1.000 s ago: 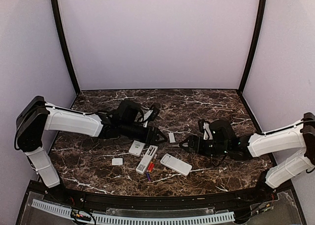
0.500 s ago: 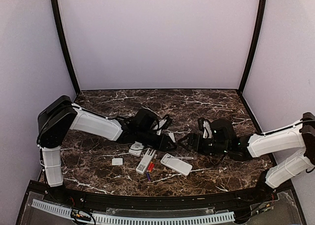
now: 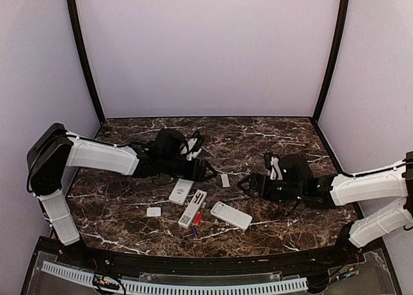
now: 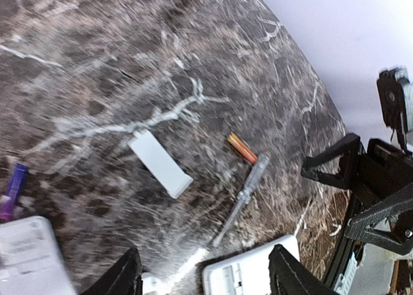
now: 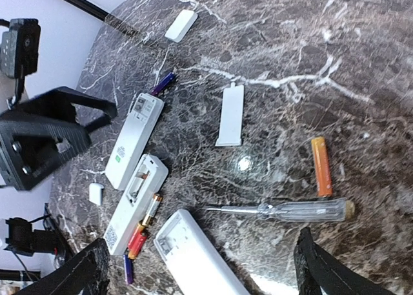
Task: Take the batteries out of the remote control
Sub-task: Reset both arms
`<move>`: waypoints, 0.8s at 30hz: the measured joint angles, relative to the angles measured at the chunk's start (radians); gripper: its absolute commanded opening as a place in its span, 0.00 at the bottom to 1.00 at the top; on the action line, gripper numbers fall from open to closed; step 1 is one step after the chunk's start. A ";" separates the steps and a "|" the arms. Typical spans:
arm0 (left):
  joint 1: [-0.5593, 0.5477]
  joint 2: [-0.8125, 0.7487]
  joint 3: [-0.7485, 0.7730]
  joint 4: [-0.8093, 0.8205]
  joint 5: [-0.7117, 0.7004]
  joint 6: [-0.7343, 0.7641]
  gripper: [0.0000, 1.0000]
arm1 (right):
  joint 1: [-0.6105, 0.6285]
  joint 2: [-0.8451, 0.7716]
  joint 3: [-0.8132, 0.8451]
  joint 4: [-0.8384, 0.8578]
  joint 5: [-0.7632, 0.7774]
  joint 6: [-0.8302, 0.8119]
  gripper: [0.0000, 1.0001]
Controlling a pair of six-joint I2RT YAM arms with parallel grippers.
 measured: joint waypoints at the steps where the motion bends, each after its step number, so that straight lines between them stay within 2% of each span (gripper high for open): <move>1: 0.028 -0.025 -0.010 -0.002 -0.008 0.007 0.73 | -0.003 -0.010 0.012 -0.029 0.012 -0.012 0.99; 4: 0.120 -0.087 -0.035 -0.012 -0.020 0.031 0.76 | -0.036 -0.029 0.057 -0.108 0.035 -0.063 0.99; 8: 0.266 -0.174 -0.089 -0.023 -0.035 0.073 0.78 | -0.149 -0.045 0.108 -0.194 0.045 -0.145 0.99; 13: 0.511 -0.340 -0.194 -0.020 -0.051 0.116 0.81 | -0.389 -0.116 0.137 -0.284 0.025 -0.296 0.99; 19: 0.875 -0.589 -0.404 0.074 -0.110 0.127 0.97 | -0.737 -0.252 0.139 -0.305 -0.056 -0.454 0.99; 21: 0.920 -0.642 -0.468 0.105 -0.152 0.147 0.98 | -0.817 -0.288 0.135 -0.285 -0.071 -0.495 0.99; 24: 0.927 -0.686 -0.572 0.193 -0.200 0.190 0.99 | -0.896 -0.332 0.085 -0.180 -0.074 -0.534 0.99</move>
